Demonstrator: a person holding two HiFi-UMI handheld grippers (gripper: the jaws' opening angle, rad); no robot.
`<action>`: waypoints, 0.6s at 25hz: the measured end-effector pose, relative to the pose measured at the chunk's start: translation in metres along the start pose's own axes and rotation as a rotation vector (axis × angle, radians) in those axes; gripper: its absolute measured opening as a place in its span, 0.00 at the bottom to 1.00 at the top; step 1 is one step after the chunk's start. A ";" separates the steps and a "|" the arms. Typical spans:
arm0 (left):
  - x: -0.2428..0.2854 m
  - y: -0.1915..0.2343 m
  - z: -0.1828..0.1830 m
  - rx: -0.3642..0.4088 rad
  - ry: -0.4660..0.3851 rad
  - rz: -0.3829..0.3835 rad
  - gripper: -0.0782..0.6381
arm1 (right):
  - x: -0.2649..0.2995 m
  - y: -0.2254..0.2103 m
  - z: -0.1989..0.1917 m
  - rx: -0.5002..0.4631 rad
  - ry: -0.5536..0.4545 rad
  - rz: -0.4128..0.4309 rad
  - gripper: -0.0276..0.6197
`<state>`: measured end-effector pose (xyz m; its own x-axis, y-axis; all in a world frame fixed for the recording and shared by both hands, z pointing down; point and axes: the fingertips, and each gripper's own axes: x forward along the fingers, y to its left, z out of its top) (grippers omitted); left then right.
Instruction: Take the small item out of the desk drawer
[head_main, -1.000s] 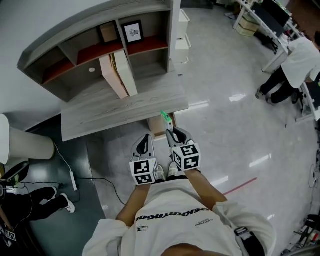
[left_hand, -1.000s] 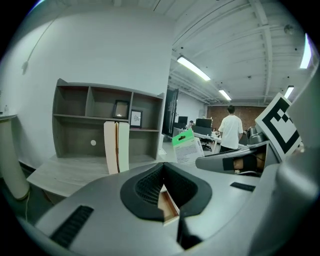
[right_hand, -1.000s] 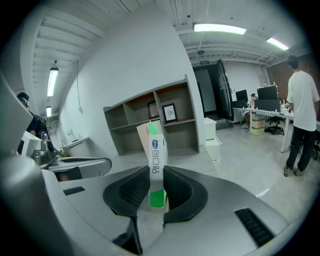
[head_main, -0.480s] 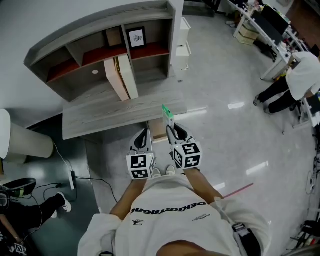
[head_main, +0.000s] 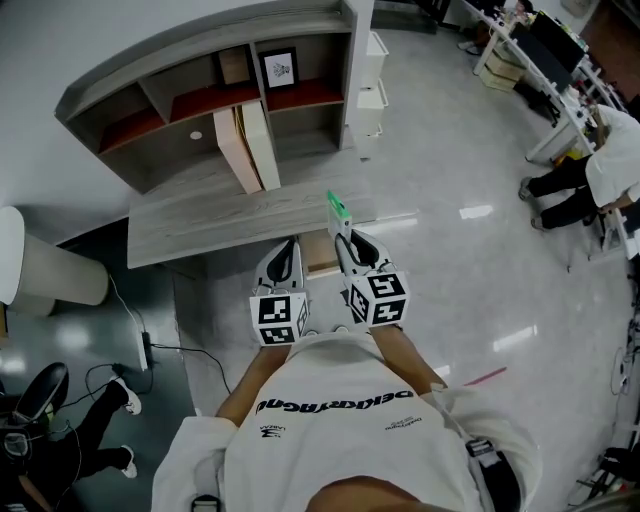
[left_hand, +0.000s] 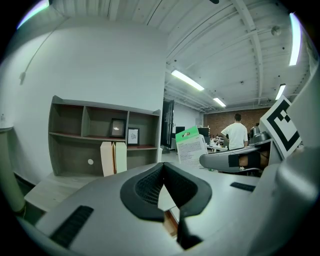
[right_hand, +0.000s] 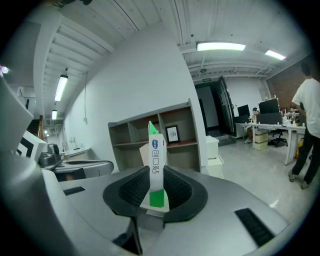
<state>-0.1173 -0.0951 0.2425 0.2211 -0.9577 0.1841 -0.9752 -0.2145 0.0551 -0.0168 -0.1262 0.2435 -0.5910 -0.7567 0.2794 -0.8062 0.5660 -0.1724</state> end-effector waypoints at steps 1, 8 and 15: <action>0.001 -0.001 0.002 0.003 -0.004 0.000 0.13 | 0.000 -0.001 0.001 -0.001 -0.003 0.001 0.21; 0.008 -0.003 0.008 0.015 -0.025 0.006 0.13 | 0.002 -0.005 0.007 -0.006 -0.026 0.009 0.21; 0.013 -0.004 0.010 0.024 -0.032 0.009 0.13 | 0.004 -0.011 0.009 -0.005 -0.035 0.011 0.21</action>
<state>-0.1108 -0.1090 0.2346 0.2120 -0.9651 0.1534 -0.9773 -0.2100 0.0299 -0.0109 -0.1381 0.2377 -0.6009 -0.7610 0.2446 -0.7993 0.5762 -0.1707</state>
